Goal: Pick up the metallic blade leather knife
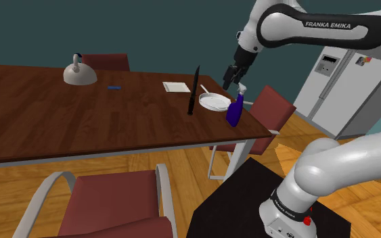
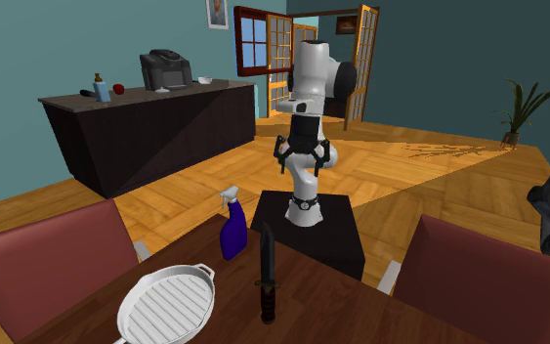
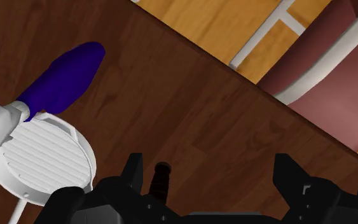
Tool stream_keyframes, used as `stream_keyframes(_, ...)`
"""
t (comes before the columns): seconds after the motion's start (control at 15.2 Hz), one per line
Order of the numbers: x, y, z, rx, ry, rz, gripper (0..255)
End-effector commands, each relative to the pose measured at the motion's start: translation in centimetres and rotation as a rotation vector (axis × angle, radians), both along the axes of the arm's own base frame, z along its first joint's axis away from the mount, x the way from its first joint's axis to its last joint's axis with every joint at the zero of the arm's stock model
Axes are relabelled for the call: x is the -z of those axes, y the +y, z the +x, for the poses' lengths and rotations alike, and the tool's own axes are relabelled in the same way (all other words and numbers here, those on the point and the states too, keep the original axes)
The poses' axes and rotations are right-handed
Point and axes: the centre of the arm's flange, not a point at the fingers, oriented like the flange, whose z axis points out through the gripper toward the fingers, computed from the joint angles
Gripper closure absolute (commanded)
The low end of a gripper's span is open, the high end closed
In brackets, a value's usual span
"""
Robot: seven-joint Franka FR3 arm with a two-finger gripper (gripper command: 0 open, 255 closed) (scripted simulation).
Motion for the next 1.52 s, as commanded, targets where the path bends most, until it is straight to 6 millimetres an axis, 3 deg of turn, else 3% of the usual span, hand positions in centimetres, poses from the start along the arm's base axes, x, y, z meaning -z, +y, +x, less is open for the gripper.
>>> stream_keyframes(0.0, 1.6, -0.3, 2.2, 0.021, -0.022, 0.011, 0)
stream_keyframes(1.19, 13.2, -6.1, 20.2, 0.202, -0.194, 0.112, 0)
stream_keyframes(1.45, 15.1, -6.3, 20.8, 0.208, -0.199, 0.115, 0)
